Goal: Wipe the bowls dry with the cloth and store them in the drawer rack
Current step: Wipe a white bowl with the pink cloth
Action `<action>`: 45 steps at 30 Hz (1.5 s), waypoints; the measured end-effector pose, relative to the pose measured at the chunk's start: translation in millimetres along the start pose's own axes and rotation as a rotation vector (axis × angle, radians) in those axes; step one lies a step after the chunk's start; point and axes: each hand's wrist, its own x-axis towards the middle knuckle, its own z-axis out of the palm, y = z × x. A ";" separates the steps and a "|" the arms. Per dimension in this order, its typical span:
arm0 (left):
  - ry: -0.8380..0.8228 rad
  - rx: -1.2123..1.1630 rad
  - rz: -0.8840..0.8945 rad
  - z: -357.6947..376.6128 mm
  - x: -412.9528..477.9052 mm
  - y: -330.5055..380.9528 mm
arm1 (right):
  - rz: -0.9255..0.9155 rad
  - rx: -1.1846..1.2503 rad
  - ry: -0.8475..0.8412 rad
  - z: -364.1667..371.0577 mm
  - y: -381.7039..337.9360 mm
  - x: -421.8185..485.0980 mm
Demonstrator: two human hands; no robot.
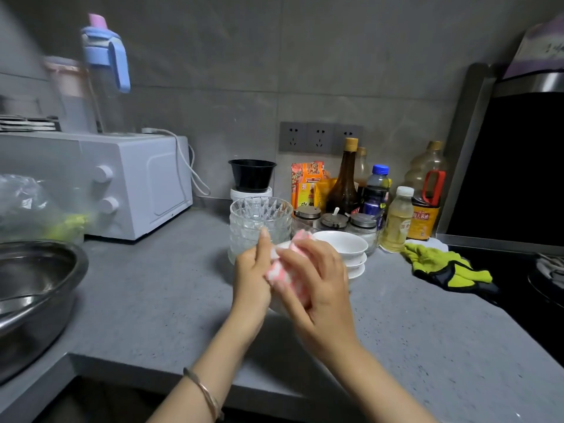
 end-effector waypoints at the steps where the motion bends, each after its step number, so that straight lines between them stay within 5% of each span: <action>1: 0.001 0.028 -0.007 -0.2 -0.4 -0.7 | -0.027 -0.052 0.004 2.0 0.3 2.3; 4: 0.005 0.075 0.011 -1.8 1.7 -2.5 | 0.059 -0.014 -0.032 2.9 1.2 12.6; 12: 0.124 -0.027 0.020 -11.1 -1.1 5.2 | 0.415 0.584 0.003 7.2 -3.6 15.1; 18: -0.011 0.109 0.076 -14.1 -0.2 -0.6 | -0.028 0.000 -0.067 15.1 -4.4 8.3; 26: -0.014 -0.040 -0.041 -19.4 -2.8 5.9 | 0.554 0.635 -0.103 2.7 -0.1 36.3; 29: -0.067 -0.033 -0.086 -24.7 -4.3 2.3 | 0.659 0.618 -0.164 -4.9 1.3 38.5; 33: -0.106 0.225 -0.048 -32.4 2.5 1.3 | 0.645 0.518 -0.155 -1.9 5.6 43.5; 38: -0.150 0.412 0.242 -26.2 -4.9 12.4 | 0.494 0.355 -0.200 3.0 -0.6 46.9; 41: -0.057 0.466 0.358 -24.5 -5.6 12.0 | 0.457 0.454 -0.127 0.9 -8.4 41.6; 45: 0.086 0.057 0.068 -23.1 -0.4 13.9 | 0.420 0.590 -0.047 2.0 -9.9 22.7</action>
